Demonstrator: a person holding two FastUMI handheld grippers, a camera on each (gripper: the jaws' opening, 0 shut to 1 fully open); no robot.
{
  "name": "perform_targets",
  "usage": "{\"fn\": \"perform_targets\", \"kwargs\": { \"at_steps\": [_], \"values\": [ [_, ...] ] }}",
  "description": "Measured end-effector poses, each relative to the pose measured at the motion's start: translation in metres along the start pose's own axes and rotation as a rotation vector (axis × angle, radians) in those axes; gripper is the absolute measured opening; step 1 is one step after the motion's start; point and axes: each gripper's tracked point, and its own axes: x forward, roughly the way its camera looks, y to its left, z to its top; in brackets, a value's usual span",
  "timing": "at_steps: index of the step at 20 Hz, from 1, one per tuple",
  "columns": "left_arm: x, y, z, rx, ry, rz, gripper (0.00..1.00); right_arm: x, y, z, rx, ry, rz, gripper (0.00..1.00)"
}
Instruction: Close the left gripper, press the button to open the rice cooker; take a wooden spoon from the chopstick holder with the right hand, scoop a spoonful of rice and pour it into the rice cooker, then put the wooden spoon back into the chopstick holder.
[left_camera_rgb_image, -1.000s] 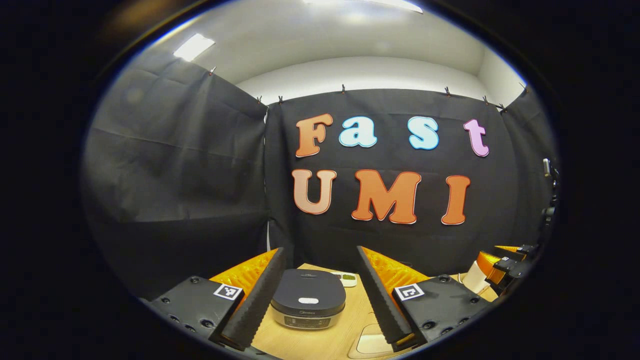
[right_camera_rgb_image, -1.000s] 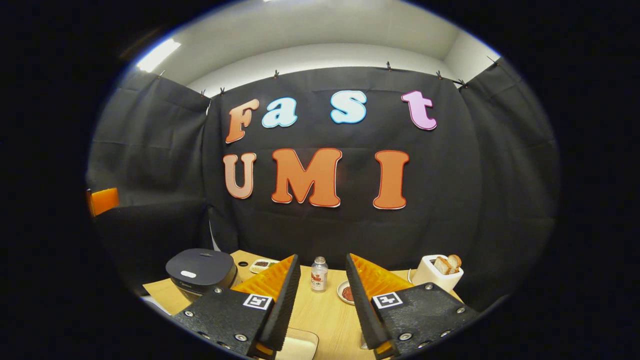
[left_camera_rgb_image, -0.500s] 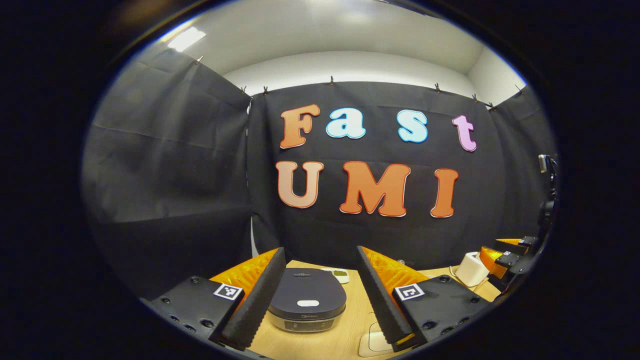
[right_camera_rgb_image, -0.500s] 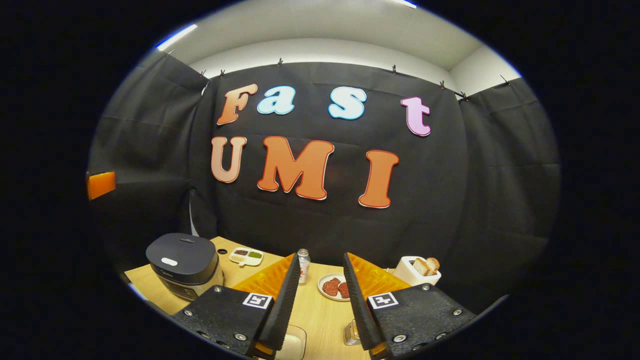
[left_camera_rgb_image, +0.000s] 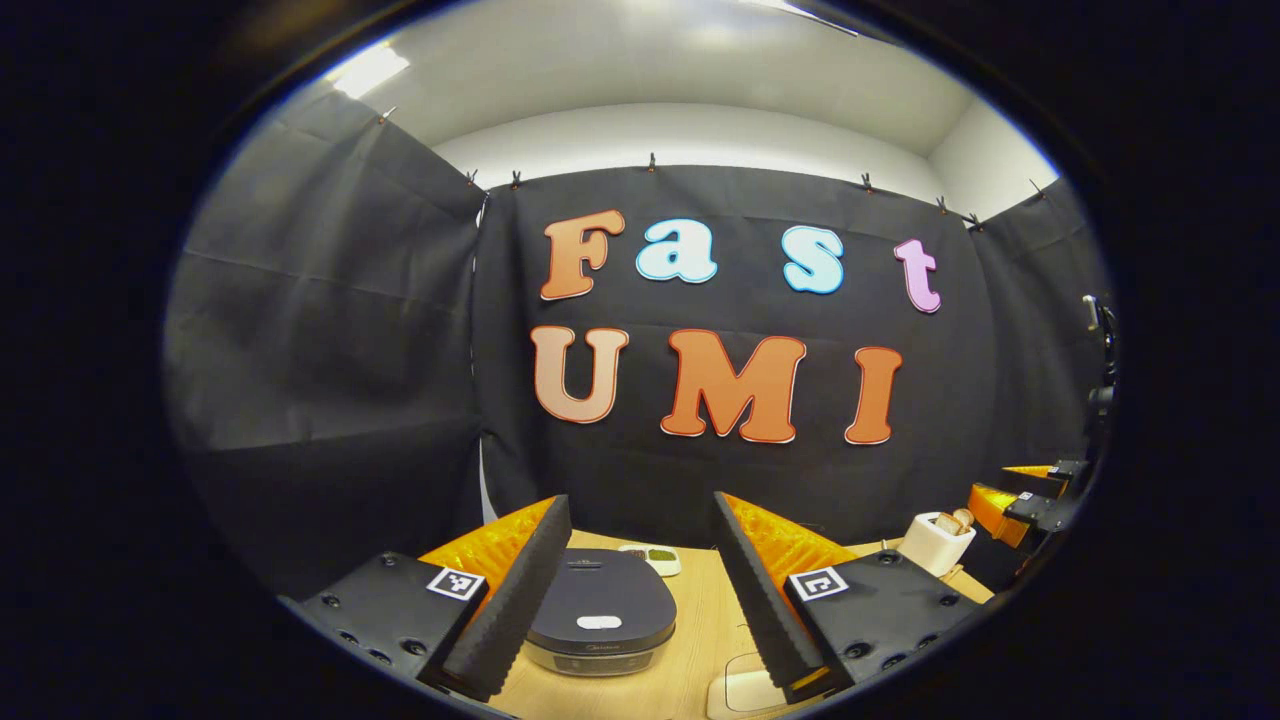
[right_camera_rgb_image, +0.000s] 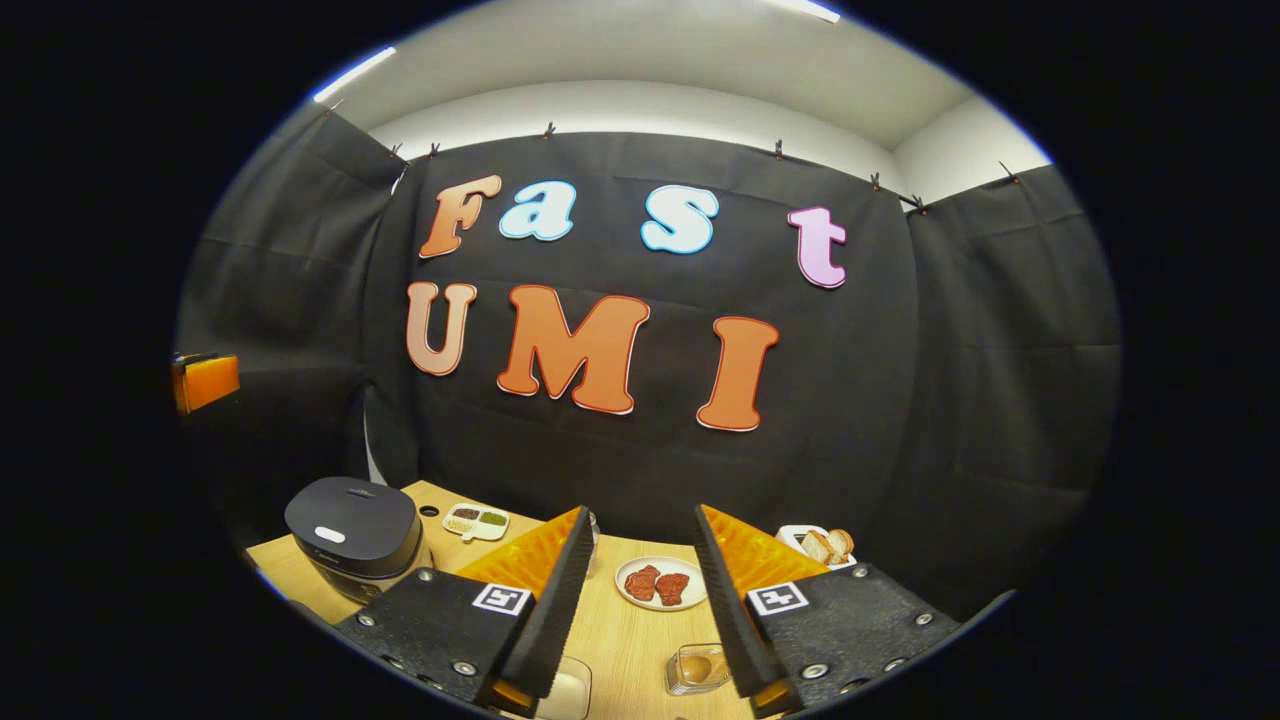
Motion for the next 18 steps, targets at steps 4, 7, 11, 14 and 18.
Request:
{"fn": "perform_targets", "kwargs": {
  "at_steps": [4,7,11,14,18],
  "values": [
    [0.009,0.003,0.008,0.019,-0.011,0.089,0.92,0.009,-0.021,0.003,0.012,-0.013,0.054,0.88],
    [0.014,-0.002,0.003,0.017,0.018,0.176,0.87,0.024,-0.047,-0.006,0.007,-0.014,0.089,0.92],
    [0.030,-0.018,-0.009,0.015,0.086,0.233,0.41,0.041,-0.088,-0.022,0.025,-0.001,0.095,0.94],
    [0.039,-0.018,-0.030,-0.014,0.197,0.276,0.06,0.047,-0.114,-0.037,0.036,0.019,0.082,0.94],
    [0.061,-0.005,-0.085,-0.097,0.426,0.276,0.05,0.050,-0.136,-0.057,0.028,0.062,0.012,0.94]
  ]
}}
